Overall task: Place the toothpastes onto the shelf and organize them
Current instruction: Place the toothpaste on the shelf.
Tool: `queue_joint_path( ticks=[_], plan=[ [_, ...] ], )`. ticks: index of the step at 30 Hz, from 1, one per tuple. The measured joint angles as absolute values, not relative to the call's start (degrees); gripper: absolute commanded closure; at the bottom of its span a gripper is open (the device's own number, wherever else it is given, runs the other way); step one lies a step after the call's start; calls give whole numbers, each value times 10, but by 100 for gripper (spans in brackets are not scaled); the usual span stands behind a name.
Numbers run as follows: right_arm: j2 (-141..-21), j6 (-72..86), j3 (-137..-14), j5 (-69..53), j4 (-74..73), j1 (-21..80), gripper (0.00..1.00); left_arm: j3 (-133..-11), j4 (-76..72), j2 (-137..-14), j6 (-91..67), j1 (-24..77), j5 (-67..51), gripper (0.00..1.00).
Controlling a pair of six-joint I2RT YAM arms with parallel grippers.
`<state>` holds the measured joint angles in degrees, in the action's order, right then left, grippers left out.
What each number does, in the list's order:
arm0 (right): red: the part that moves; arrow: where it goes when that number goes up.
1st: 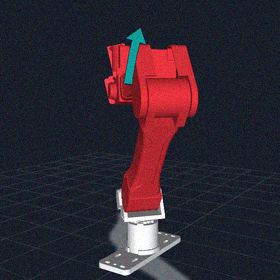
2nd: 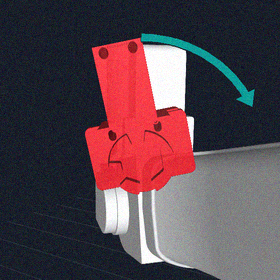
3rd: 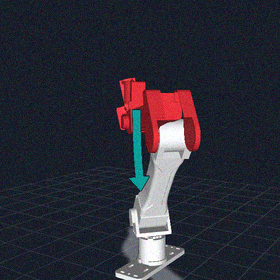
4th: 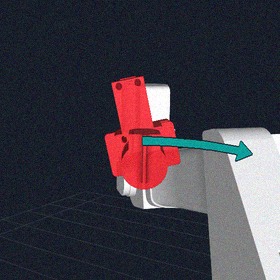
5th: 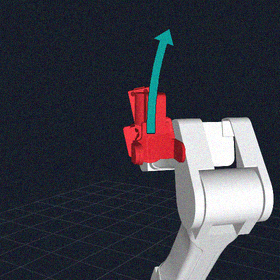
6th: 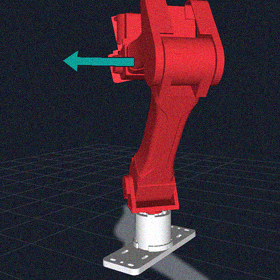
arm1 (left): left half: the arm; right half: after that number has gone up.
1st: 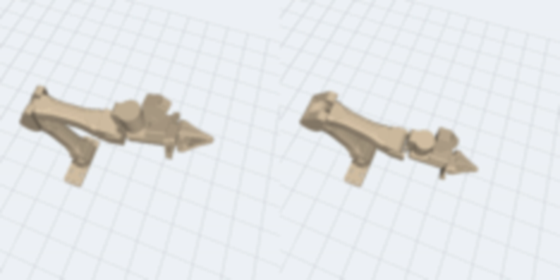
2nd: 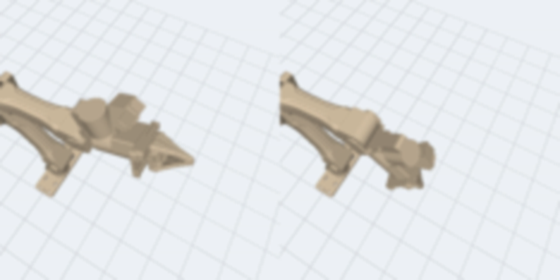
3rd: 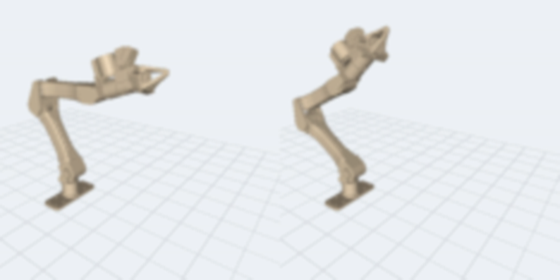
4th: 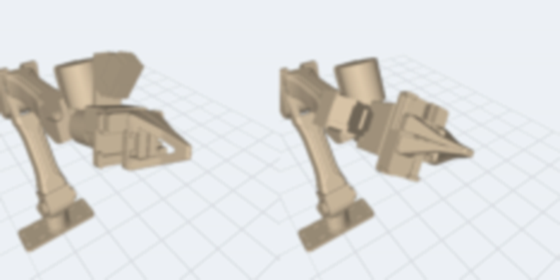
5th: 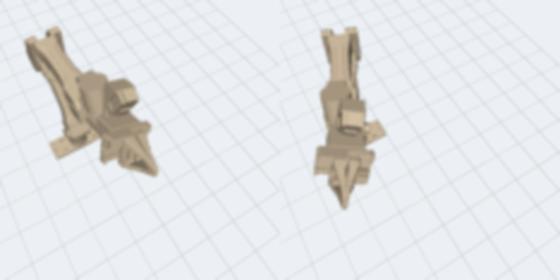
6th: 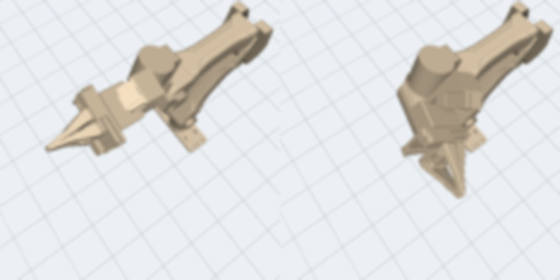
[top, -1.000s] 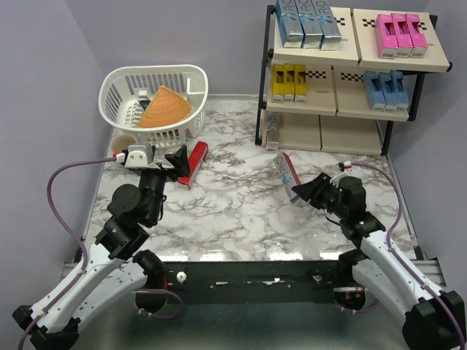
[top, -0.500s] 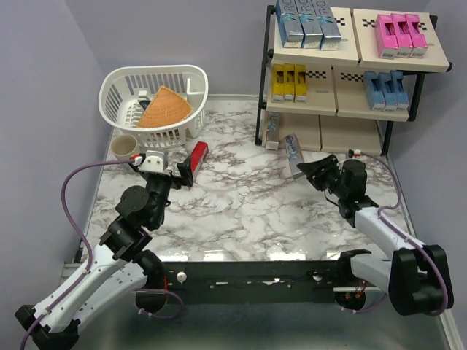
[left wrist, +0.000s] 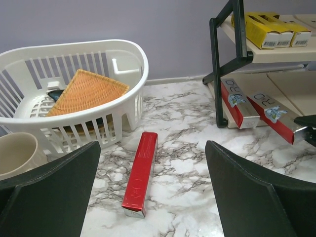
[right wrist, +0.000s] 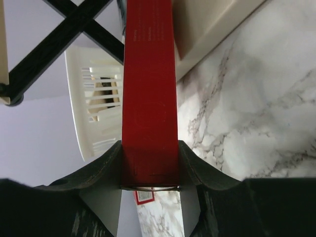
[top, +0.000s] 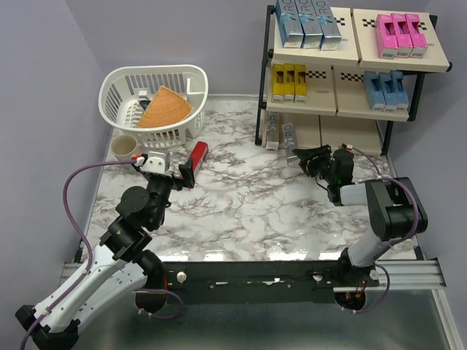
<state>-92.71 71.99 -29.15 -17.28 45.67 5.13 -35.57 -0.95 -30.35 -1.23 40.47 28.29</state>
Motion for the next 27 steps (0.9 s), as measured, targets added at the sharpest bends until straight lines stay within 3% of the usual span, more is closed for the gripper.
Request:
queue_joint_path(
  ticks=[4, 7, 17, 23, 27],
  plan=[
    [-983, 747, -317, -172, 510, 49, 64, -355, -9, -304, -12, 403, 277, 1],
    [-1010, 760, -330, -172, 532, 47, 58, -355, -9, -304, -11, 402, 275, 1],
    [-1084, 792, -384, -179, 567, 44, 17, -354, -9, -304, -11, 394, 265, 1],
    [-1083, 777, -384, -180, 560, 41, 4, -353, -9, -304, -11, 390, 258, 1],
    [-1080, 752, -384, -180, 535, 37, 0, -353, -8, -304, -11, 389, 255, 1]
  ],
)
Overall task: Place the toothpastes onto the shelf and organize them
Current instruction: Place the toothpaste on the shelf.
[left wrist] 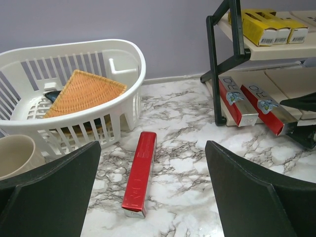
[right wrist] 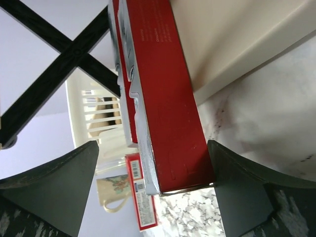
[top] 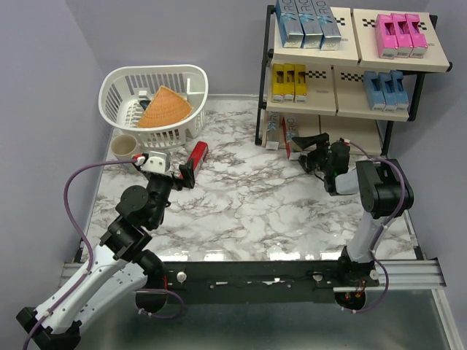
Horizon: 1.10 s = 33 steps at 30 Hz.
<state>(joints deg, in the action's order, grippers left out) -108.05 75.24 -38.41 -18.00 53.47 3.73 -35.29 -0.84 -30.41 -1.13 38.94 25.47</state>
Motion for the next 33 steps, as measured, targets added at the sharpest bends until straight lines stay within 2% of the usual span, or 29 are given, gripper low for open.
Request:
queue_joint_path(
  ticks=[9, 19, 23, 28, 33],
  plan=[
    [-1043, 675, -383, -185, 474, 36, 0, -352, -7, -304, -16, 383, 246, 1],
    [-924, 498, -380, -155, 331, 36, 0, -352, -6, -309, -20, 376, 234, 1],
    [-932, 446, -392, -153, 286, 36, 1, -352, -5, -311, -25, 369, 227, 1],
    [-980, 413, -423, -163, 263, 36, 10, -352, -5, -311, -29, 364, 220, 1],
    [-987, 400, -436, -170, 252, 36, 23, -352, -5, -316, -30, 363, 217, 1]
  ],
)
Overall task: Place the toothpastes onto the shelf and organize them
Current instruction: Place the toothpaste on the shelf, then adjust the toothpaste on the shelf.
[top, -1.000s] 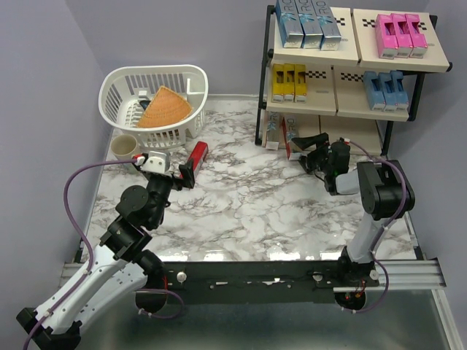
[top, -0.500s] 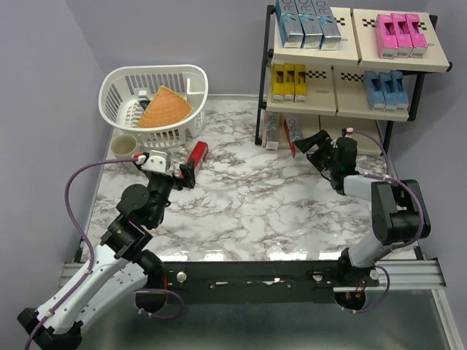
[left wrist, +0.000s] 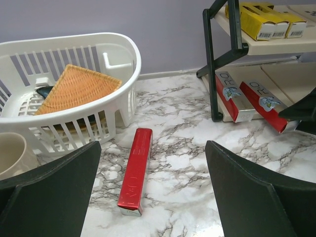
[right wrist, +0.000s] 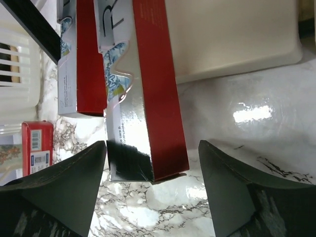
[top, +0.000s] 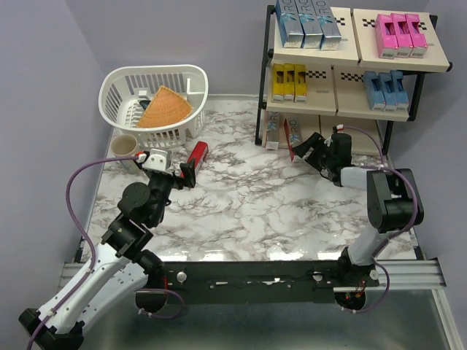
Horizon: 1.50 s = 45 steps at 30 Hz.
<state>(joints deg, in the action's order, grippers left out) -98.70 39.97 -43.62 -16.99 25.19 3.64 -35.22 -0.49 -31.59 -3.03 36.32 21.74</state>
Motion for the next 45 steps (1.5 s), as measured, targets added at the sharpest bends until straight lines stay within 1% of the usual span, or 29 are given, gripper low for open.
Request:
queue_joint_path(
  ticks=[4, 5, 7, 8, 15, 20, 24, 35, 38, 40, 45],
  plan=[
    [-987, 387, -461, -171, 235, 36, 30, -352, -5, -318, -31, 359, 213, 1],
    [-987, 385, -467, -172, 233, 37, 35, -352, -5, -318, -31, 359, 212, 1],
    [-987, 383, -478, -172, 229, 37, 39, -352, -5, -318, -31, 357, 210, 1],
    [-987, 381, -481, -172, 229, 37, 43, -352, -5, -318, -31, 356, 209, 1],
    [-1010, 387, -505, -172, 227, 39, 48, -352, -5, -318, -33, 355, 207, 1],
    [-1035, 395, -524, -173, 224, 42, 59, -352, -5, -318, -33, 352, 207, 1],
    [-1046, 398, -536, -173, 225, 42, 64, -352, -5, -318, -33, 352, 206, 1],
    [-1064, 413, -554, -175, 239, 42, 64, -352, -5, -318, -34, 348, 203, 1],
    [-1067, 417, -558, -175, 243, 42, 59, -352, -5, -320, -35, 346, 203, 1],
    [-1067, 417, -556, -176, 245, 42, 57, -352, -5, -321, -35, 345, 203, 1],
    [-1029, 401, -514, -177, 252, 42, 47, -352, -5, -322, -35, 342, 201, 1]
  ],
)
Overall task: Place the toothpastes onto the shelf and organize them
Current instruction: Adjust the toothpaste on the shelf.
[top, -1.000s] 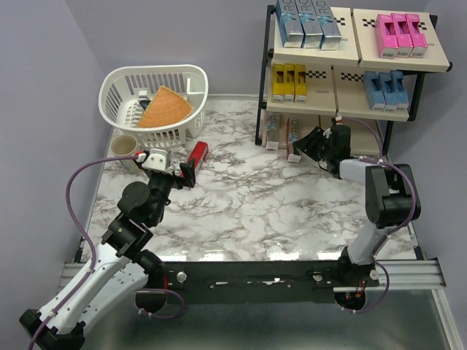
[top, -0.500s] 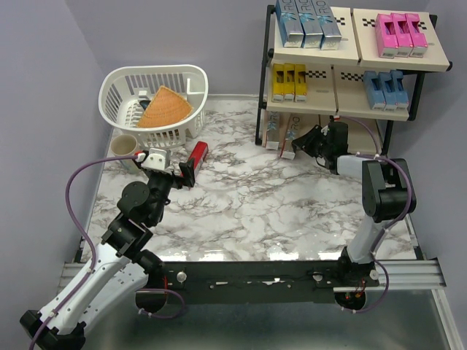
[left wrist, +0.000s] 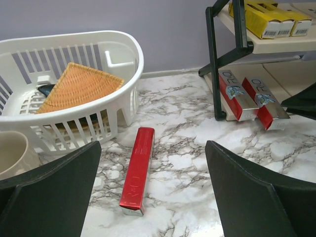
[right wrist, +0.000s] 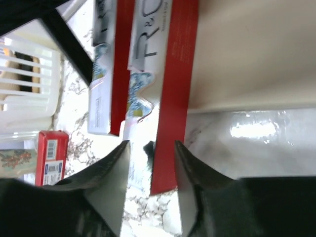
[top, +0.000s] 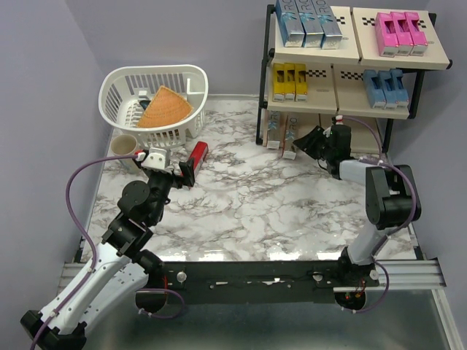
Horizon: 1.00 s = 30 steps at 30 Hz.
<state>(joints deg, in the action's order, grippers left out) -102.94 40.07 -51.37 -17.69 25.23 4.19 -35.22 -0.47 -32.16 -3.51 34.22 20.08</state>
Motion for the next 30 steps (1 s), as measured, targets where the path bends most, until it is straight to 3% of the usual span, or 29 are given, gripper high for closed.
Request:
queue_joint_path(
  ticks=[7, 18, 30],
  plan=[
    [-920, 363, -451, -178, 268, 42, 43, -352, -5, -322, -40, 340, 194, 1],
    [-915, 370, -364, -206, 291, 59, 62, -352, -5, -322, -43, 337, 187, 1],
    [-976, 412, -370, -193, 334, 68, 71, -352, -5, -322, -44, 337, 184, 1]
  ],
)
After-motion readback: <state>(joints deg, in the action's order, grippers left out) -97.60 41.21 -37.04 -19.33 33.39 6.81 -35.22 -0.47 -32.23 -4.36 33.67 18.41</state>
